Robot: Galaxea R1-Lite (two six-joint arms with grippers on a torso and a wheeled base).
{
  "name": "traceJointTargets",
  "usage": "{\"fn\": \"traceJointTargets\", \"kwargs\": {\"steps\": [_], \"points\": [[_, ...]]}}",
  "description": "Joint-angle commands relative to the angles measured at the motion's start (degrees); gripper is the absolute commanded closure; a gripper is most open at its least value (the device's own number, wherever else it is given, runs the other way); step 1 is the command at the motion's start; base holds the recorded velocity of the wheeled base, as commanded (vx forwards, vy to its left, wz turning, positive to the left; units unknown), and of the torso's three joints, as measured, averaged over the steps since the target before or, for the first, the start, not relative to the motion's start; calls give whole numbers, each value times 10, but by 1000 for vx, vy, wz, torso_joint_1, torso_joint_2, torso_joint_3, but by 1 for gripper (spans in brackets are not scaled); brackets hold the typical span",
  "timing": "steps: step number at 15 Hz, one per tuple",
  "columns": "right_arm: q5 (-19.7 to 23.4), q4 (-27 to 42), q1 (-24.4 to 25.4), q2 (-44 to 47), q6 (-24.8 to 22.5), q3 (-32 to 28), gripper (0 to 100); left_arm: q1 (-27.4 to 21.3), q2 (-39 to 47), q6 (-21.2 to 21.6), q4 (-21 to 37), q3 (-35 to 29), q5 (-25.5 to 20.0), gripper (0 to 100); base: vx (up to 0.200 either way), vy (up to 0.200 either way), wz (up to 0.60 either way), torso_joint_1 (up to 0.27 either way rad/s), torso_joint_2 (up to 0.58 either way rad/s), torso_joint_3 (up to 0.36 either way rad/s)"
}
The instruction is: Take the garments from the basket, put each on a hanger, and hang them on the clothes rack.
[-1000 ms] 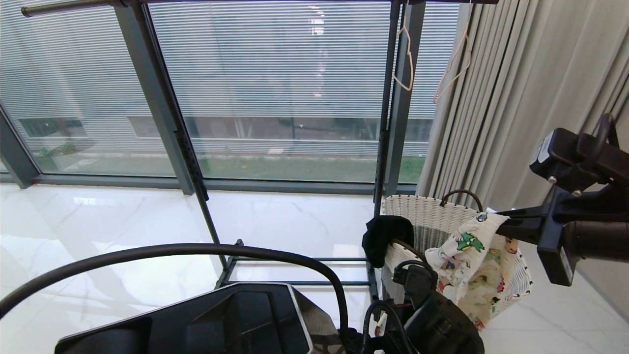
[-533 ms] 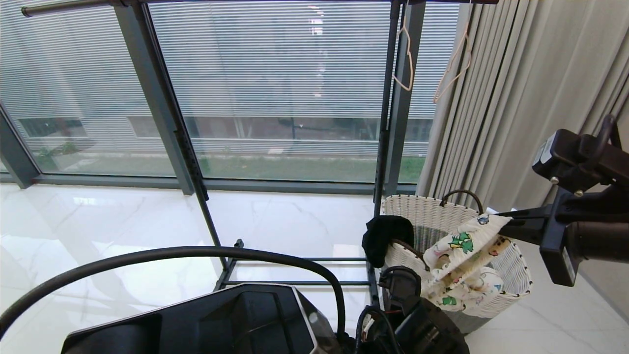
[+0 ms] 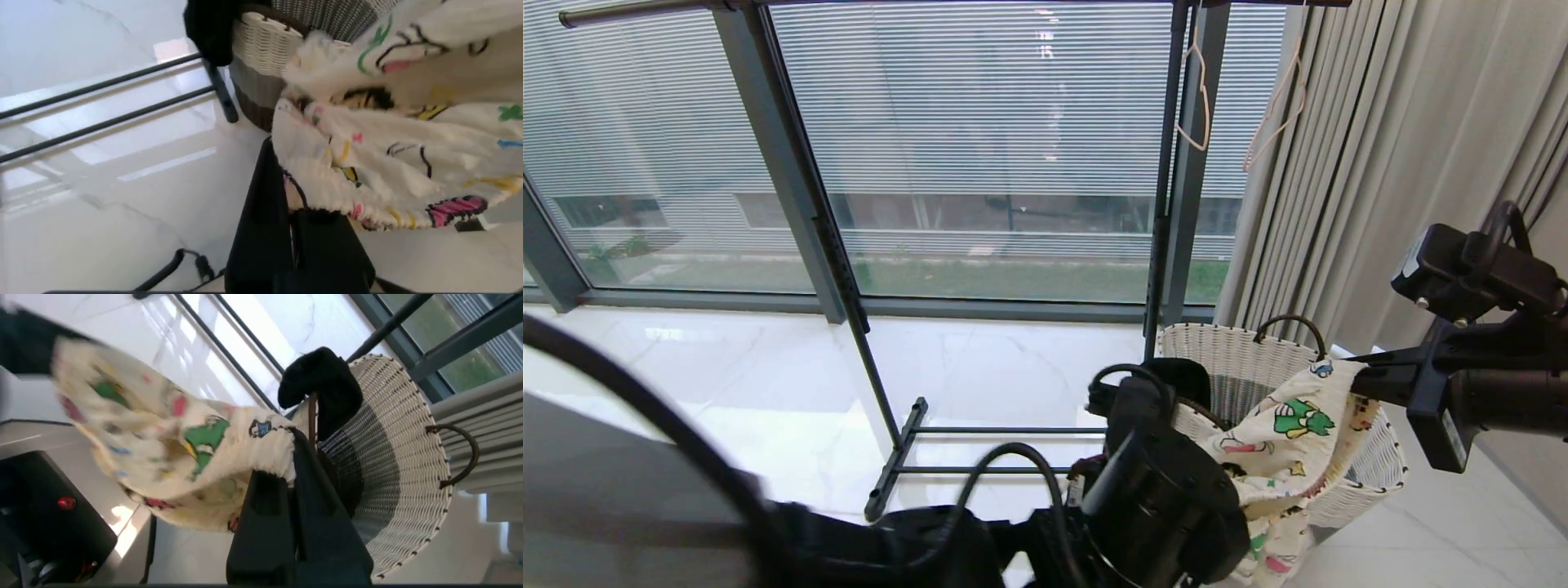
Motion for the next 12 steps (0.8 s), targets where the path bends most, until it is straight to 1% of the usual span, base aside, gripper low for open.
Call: {"fn": "traceJointTargets", "kwargs": {"steps": [1,3,4,5,7,9,11,12], "points": [[5,0,9,3,-1,-2,100,30,-217,22,109,56,-20,100,0,0,0,0,0,0],[11,1,50,-4,-2,0,100,51,-273,41,158,51,-16,100,0,0,0,0,0,0],[8,1,76,-2,-2,1,100,57,-299,60,184,52,-5,100,0,0,0,0,0,0],[8,0,85,1,-2,-1,100,61,-317,78,207,51,9,100,0,0,0,0,0,0],[5,1,88,5,-4,-2,100,72,-364,127,261,52,17,100,0,0,0,0,0,0],[-3,2,83,-4,-3,-1,100,84,-390,162,282,50,15,100,0,0,0,0,0,0],[-7,2,71,-10,-2,-8,100,85,-398,164,281,35,1,100,0,0,0,0,0,0],[-6,4,63,-11,-2,-19,100,86,-398,165,280,24,-13,100,0,0,0,0,0,0]]}}
